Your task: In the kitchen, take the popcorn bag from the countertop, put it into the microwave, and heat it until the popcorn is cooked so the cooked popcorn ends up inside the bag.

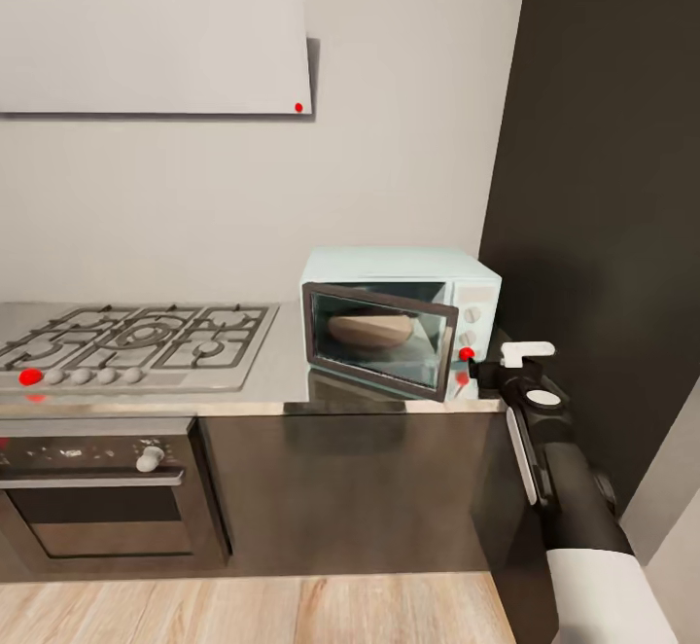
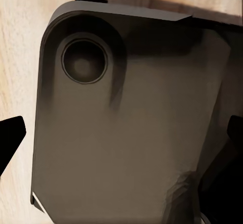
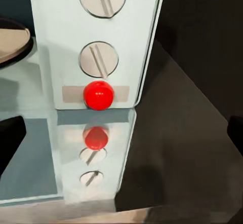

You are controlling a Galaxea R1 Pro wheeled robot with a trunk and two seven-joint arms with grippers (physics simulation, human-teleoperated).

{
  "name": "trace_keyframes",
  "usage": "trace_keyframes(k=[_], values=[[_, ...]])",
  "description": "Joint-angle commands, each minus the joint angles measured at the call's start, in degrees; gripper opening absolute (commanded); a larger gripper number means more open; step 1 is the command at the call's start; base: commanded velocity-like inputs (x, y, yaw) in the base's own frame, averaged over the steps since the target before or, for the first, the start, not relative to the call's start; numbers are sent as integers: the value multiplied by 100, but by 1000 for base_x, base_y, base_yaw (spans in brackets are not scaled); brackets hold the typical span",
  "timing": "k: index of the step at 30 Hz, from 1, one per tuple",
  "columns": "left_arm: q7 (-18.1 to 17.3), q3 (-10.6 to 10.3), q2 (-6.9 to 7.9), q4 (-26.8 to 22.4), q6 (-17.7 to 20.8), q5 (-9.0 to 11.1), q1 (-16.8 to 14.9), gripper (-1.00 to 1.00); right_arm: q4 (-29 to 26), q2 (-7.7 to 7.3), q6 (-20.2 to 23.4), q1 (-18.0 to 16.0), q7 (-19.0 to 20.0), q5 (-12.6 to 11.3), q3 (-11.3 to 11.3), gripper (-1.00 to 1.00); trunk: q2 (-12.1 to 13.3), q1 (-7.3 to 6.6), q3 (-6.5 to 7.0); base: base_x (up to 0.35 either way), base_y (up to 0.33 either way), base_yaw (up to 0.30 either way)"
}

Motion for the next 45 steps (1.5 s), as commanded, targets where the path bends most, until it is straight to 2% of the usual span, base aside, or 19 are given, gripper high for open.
trace_keyframes(k=[1, 12, 15, 19, 26, 31, 36, 39, 45], values=[[-7, 4, -1, 1, -14, 43, -2, 100, -6, 4, 27, -3, 6, 19, -1, 100, -3, 2, -6, 235, 0, 0], [-2, 4, -1, 1, -14, 42, -2, 100, 0, 13, 46, -2, 322, 18, 5, 100, -3, 2, -6, 192, 0, 0], [-2, 4, -1, 1, -14, 42, -2, 100, 3, -8, 37, -4, 1078, 30, -2, 100, -3, 2, -6, 11, 0, 0], [-2, 4, -1, 1, -14, 42, -2, 100, 11, -69, 41, -3, 1839, 51, -12, 100, -3, 2, -6, 1, 0, 0], [-2, 6, -1, 1, -14, 42, -2, 100, 26, -83, 50, -7, 2461, 63, -16, 100, -3, 2, -6, 0, 0, 0], [-2, 4, -1, 1, -14, 42, -2, 100, 74, -84, 36, -6, 3102, 94, -27, 100, -3, 2, -6, 0, 0, 0], [-7, 4, -1, 1, -14, 42, -2, 100, 82, -89, 36, -2, 3408, 98, -30, 100, -3, 2, -6, 0, 0, 0], [-8, 4, -1, 1, -14, 42, -2, 100, 82, -137, 36, -4, 3785, 105, -39, 100, -3, 2, -6, 0, 0, 0], [47, 14, -10, 1, -14, 40, -2, 100, 82, -154, 79, -3, 3920, 110, -48, 100, -3, 2, -6, -132, 119, 0]])
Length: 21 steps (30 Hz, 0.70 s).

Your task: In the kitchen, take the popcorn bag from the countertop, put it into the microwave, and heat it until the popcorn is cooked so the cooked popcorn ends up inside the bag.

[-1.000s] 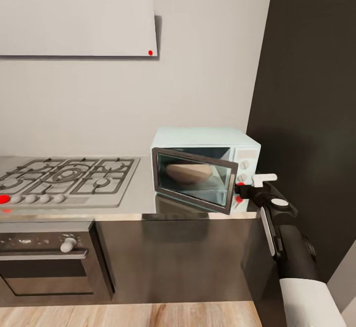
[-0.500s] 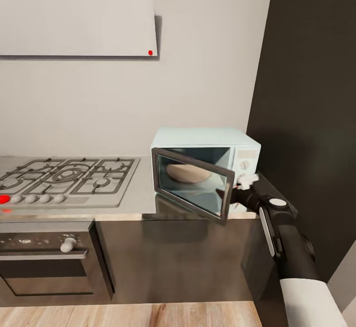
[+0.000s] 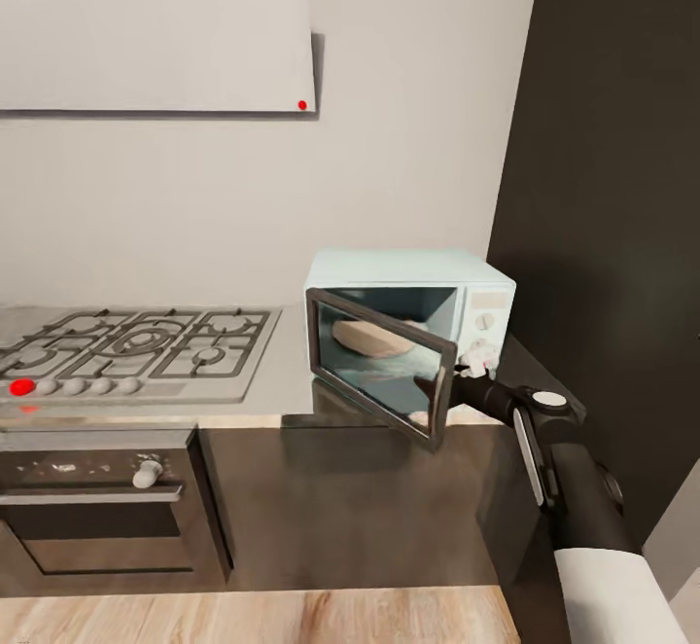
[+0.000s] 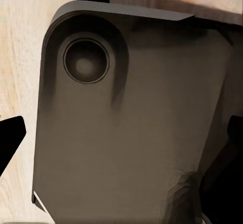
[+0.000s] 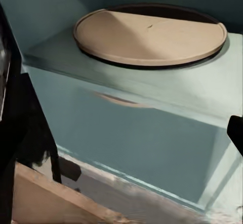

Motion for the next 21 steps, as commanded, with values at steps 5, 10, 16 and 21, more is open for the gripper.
trace_keyframes(k=[5, 10, 16, 21], values=[[-3, 11, -2, 0, -14, 43, -2, 100, -7, 7, 14, -8, 52, 42, -1, 100, -4, -2, -6, -230, 217, 0], [-3, 12, -2, -1, -14, 43, -2, 100, -7, 8, 3, -4, 43, 48, -1, 100, -4, -2, -6, -234, 223, 0], [-6, 9, -2, 0, -14, 43, -2, 100, -7, 11, -12, -4, 23, 48, 0, 100, -4, -2, -6, -234, 225, 0], [-7, 10, -2, 1, -14, 43, -2, 100, -7, 4, 34, -4, 16, 50, 0, 100, -4, -2, -6, -234, 233, 0]])
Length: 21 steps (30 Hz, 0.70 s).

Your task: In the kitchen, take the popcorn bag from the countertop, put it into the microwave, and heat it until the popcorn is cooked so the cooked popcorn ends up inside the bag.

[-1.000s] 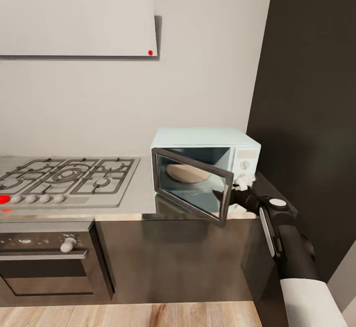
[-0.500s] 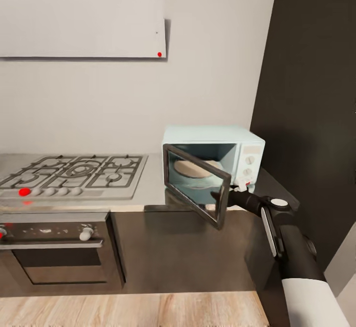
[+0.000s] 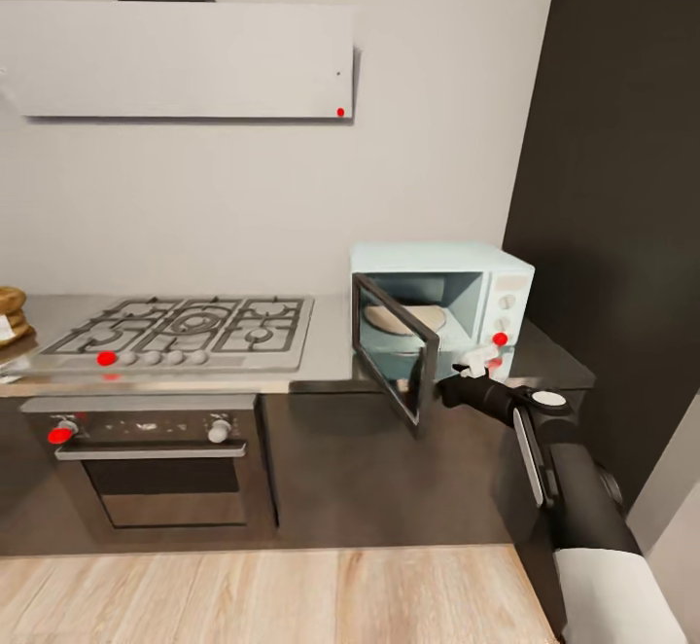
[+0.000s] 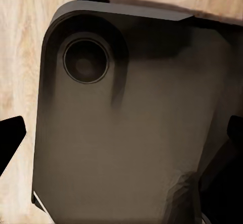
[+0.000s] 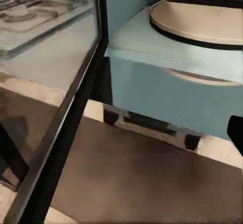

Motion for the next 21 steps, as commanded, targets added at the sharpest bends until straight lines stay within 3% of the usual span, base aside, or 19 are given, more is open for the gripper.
trace_keyframes(k=[1, 13, 21], values=[[-2, 4, -1, -1, -14, 40, -2, 100, -7, 4, 23, -7, 60, 47, -9, 100, -4, -3, -6, -234, 233, 0], [-4, -2, 7, 1, -14, 40, -2, 100, -7, 10, -34, -7, 41, 38, -20, 100, -4, -3, -6, -220, 242, 0], [-35, -11, 7, 1, -7, 40, -2, 100, -9, 16, -37, -4, -65, 21, -34, 100, -4, -3, -6, -14, 317, 0]])
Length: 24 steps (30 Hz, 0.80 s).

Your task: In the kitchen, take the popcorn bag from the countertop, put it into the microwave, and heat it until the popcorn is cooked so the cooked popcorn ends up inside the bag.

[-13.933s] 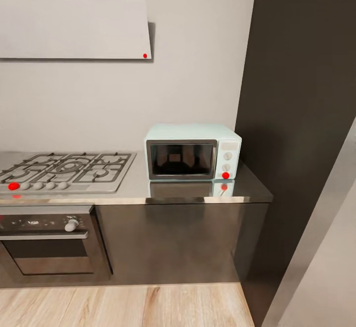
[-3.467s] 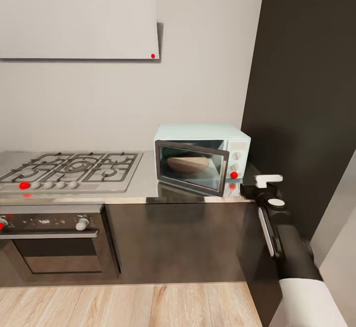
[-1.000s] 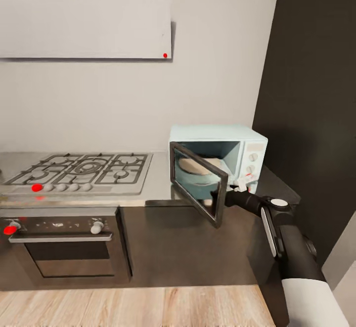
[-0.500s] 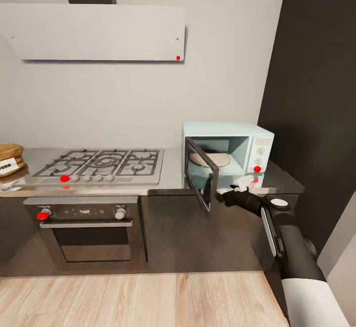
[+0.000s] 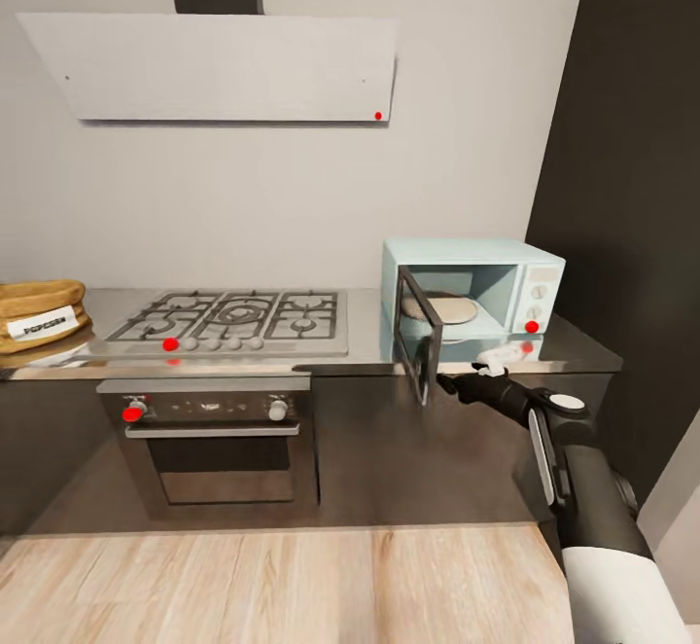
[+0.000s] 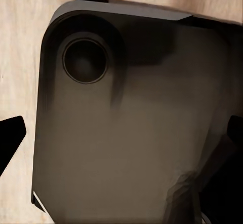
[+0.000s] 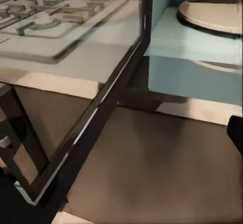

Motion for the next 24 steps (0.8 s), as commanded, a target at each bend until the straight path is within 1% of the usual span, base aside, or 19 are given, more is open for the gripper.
trace_keyframes(k=[1, 4, 5, 6, 7, 8, 9, 10, 11, 12, 14, 16, 17, 18, 19, 21, 23, 24], values=[[-7, 2, -1, 3, -13, 41, -3, 100, -13, 14, 51, -6, 9, -54, 481, 100, -3, 0, -5, 0, 321, 0], [-8, 8, -1, 3, -18, 41, -3, 100, -11, 12, 51, -9, -123, -61, 471, 100, -3, 0, -5, 0, 307, 0], [-5, 9, -1, 3, -20, 41, -3, 100, -7, 1, 46, -10, -292, -62, 343, 100, -3, 0, -5, 0, 226, 0], [-4, 9, -1, 3, -21, 41, -3, 100, -1, -5, 42, -10, -484, -62, 150, 100, -3, 0, -5, 0, 120, 0], [-2, 10, -1, 3, -21, 41, -3, 100, 3, -32, 31, -7, -709, -48, -95, 100, -3, 0, -5, 0, 61, 0], [-2, 7, -1, 3, -21, 41, -3, 100, 4, -100, 8, -8, -846, -14, -278, 100, -3, 0, -5, 0, 39, 0], [-2, 9, -1, 3, -21, 41, -3, 100, 4, -211, -27, -9, -970, 30, -488, 100, -3, 0, -5, 0, 20, 0], [-1, 10, -1, 3, -21, 41, -3, 100, 5, -283, -43, -10, -1019, 47, -592, 100, -3, 0, -5, 0, 13, 0], [-1, 9, -1, 3, -21, 41, -3, 100, 6, -388, -60, -10, -1075, 65, -721, 100, -3, 0, -5, 0, 5, 0], [-1, 9, -1, 3, -21, 41, -3, 100, 7, -426, -66, -7, -1099, 72, -769, 100, -3, 0, -5, 0, 3, 0], [0, 10, -1, 3, -21, 41, -3, 100, 11, -453, -64, -8, -1210, 70, -804, 100, -3, 0, -5, 0, 1, 0], [0, 11, -1, 3, -21, 41, -3, 100, 31, -462, -57, -7, -1478, 60, -815, 100, -3, 0, -5, 0, 0, 0], [1, 11, -1, 3, -21, 41, -3, 100, 342, -465, -43, -5, -1660, 68, -805, 100, -3, 0, -5, 0, 0, 0], [1, 11, -1, 3, -21, 41, -3, 100, 718, -465, -52, -7, -1704, 117, -788, 100, -3, 0, -5, 0, 0, 0], [1, 11, -1, 3, -21, 41, -3, 100, 1206, -466, -63, -5, -1727, 216, -778, 100, -3, 0, -5, 0, 0, 0], [1, 11, -1, 3, -21, 41, -3, 100, 1903, -460, -119, -7, -1752, 308, -772, 100, -3, 0, -5, 0, 0, 0], [1, 11, -1, 3, -21, 41, -3, 100, 3040, -443, -391, -6, -1776, 341, -773, 100, -3, 0, -5, 0, 0, 0], [1, 11, -1, 3, -21, 41, -3, 100, 3758, -459, -609, -6, -1795, 352, -782, 100, -3, 0, -5, 0, 0, 0]])
